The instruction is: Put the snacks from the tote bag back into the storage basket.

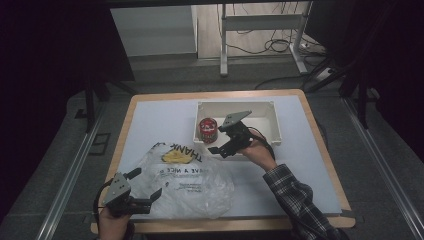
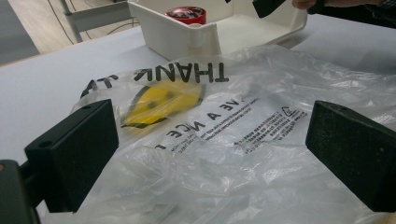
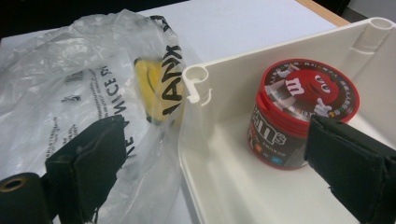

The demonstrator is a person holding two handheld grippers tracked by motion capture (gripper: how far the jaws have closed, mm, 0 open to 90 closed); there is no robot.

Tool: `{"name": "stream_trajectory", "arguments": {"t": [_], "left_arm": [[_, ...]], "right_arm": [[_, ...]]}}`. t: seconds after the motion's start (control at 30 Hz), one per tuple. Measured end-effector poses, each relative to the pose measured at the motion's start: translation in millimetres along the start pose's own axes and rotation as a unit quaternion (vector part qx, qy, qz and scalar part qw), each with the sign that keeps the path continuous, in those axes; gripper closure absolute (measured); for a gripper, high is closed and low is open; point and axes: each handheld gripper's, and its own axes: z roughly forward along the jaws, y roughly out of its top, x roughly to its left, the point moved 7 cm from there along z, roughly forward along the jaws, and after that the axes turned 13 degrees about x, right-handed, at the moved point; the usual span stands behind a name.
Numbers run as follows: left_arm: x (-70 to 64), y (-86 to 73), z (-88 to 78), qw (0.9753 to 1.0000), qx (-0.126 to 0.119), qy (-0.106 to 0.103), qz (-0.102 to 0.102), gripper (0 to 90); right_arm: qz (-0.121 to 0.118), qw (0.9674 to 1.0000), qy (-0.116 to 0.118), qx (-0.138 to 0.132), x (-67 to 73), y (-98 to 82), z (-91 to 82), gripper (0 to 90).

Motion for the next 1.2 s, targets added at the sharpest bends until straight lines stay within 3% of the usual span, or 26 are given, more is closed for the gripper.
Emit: {"name": "stream_trajectory", "arguments": {"t": [0.3, 1.2], "left_arm": [[0.6, 0.0, -0.6, 1.0, -0.001, 0.001, -0.002, 2.3], [0.5, 0.6, -1.4, 1.0, -0.006, -0.001, -0.005, 2.1]], "right_arm": [[0.008, 0.9999, 0.002, -0.01, 2.0, -7.2, -8.2, 6.2], [0.019, 0.9998, -0.006, -0.002, 13.1, -36.7, -26.6, 5.1]]}}
